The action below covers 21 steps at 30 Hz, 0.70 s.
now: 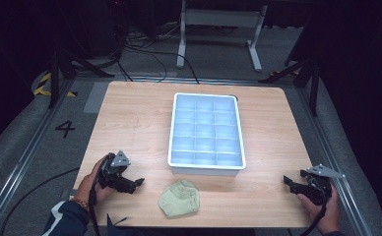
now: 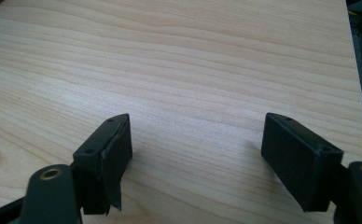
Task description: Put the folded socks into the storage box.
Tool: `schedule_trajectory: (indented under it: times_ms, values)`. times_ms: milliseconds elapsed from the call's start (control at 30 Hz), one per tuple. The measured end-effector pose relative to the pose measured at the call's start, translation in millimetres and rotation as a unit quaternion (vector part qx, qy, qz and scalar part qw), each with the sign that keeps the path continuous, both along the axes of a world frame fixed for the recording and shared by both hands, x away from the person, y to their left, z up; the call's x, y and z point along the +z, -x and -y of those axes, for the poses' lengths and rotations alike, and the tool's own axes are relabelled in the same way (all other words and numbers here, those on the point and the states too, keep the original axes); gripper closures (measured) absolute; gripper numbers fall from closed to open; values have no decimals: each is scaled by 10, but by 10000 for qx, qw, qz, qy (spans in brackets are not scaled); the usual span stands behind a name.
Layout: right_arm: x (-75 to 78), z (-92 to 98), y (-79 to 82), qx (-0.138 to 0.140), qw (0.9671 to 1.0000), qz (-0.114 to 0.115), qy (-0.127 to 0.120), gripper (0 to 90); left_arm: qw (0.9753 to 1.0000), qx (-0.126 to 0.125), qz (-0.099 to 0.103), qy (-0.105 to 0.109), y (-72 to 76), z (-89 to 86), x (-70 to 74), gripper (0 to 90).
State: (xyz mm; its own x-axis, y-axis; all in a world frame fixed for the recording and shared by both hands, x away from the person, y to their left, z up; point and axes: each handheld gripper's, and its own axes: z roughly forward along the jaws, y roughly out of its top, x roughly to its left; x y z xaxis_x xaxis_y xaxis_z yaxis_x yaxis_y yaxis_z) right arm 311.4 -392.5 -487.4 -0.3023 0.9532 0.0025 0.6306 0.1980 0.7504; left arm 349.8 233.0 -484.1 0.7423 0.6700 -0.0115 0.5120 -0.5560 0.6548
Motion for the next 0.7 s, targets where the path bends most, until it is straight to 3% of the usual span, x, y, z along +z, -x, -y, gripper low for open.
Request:
schedule_trajectory:
  times_ms: [567,700]
  values:
    - [4,-8,15,21,10000,-12,12,251,10000,43,-1,-4,176,-223,1,0]
    - [23,-23,70,191,9996,38,189,278,9999,128,-1,24,201,-218,-1,3]
